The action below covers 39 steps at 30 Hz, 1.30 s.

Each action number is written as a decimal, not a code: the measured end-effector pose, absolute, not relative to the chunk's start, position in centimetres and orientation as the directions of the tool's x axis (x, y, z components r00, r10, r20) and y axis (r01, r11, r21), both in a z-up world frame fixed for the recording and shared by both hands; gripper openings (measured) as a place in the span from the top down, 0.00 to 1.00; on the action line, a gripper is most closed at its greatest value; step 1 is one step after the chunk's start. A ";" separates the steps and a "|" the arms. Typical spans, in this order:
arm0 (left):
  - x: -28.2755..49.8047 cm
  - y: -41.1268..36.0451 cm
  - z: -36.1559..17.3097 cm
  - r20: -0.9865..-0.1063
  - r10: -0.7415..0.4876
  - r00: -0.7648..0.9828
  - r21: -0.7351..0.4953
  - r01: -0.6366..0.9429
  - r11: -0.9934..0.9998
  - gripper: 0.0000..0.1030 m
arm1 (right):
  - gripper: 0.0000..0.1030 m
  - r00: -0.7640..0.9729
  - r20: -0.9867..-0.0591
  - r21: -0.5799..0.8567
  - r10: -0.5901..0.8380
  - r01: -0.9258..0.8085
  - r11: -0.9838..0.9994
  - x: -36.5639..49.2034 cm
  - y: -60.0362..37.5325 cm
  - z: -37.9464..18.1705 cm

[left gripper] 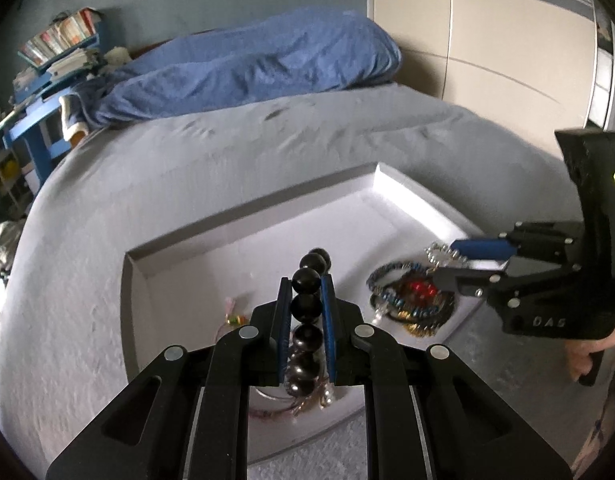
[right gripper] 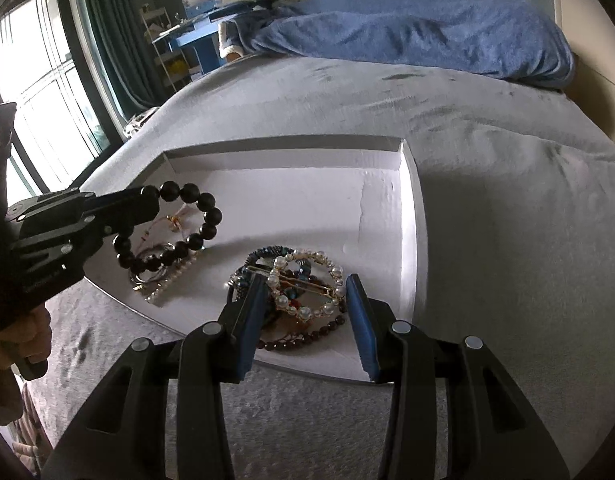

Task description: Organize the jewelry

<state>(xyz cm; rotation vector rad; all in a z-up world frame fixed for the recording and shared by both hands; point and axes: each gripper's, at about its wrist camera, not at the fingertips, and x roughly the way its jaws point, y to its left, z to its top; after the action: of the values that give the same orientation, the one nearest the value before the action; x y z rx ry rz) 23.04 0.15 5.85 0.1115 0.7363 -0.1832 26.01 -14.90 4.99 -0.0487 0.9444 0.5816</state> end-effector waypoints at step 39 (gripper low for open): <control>13.9 2.6 5.1 -0.589 -0.042 0.807 -0.061 0.007 0.998 0.06 | 0.14 0.587 -0.639 0.208 0.497 -0.491 0.846 18.2 -18.3 8.0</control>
<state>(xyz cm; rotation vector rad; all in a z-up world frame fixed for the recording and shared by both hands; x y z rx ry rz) 13.91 2.61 5.09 -0.0570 0.6312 -0.0262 18.24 -18.28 7.95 0.0093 0.7477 0.5758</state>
